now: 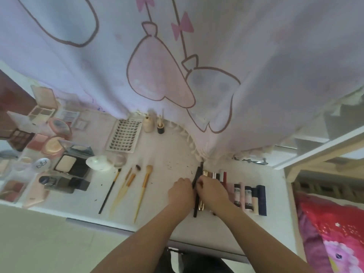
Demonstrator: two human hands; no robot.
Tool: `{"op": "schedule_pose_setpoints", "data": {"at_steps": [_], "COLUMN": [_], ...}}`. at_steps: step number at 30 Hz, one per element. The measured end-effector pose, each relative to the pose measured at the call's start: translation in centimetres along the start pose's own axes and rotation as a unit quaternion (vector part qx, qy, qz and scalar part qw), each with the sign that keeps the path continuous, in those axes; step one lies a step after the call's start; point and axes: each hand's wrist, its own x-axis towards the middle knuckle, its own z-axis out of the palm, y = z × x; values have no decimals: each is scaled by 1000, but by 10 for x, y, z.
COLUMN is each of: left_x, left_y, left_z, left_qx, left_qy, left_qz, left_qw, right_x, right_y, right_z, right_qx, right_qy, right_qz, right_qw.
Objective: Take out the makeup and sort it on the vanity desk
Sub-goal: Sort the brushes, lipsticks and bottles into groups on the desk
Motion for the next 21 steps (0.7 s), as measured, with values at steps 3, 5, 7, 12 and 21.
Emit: {"op": "schedule_pose_setpoints", "data": {"at_steps": [3, 5, 7, 12, 21], "left_x": [-1, -5, -14, -32, -63], "left_y": [-5, -13, -23, -54, -106], "left_z": [-4, -7, -10, -25, -70], "left_qx": [-50, -60, -43, 21, 90], "left_qy": [1, 12, 36, 71, 8], "left_qz": [-9, 20, 77, 227, 352], "left_qw": [999, 998, 995, 971, 932], "right_x": [2, 2, 2, -6, -46], "right_y": [3, 4, 3, -14, -49], "right_z": [-4, -9, -16, -32, -49], "right_qx": [4, 51, 130, 158, 123], "right_qy": [-11, -8, -16, -119, -299], "right_qz": [-23, -15, -6, -83, -139], "right_qw": [1000, 999, 991, 977, 936]}}
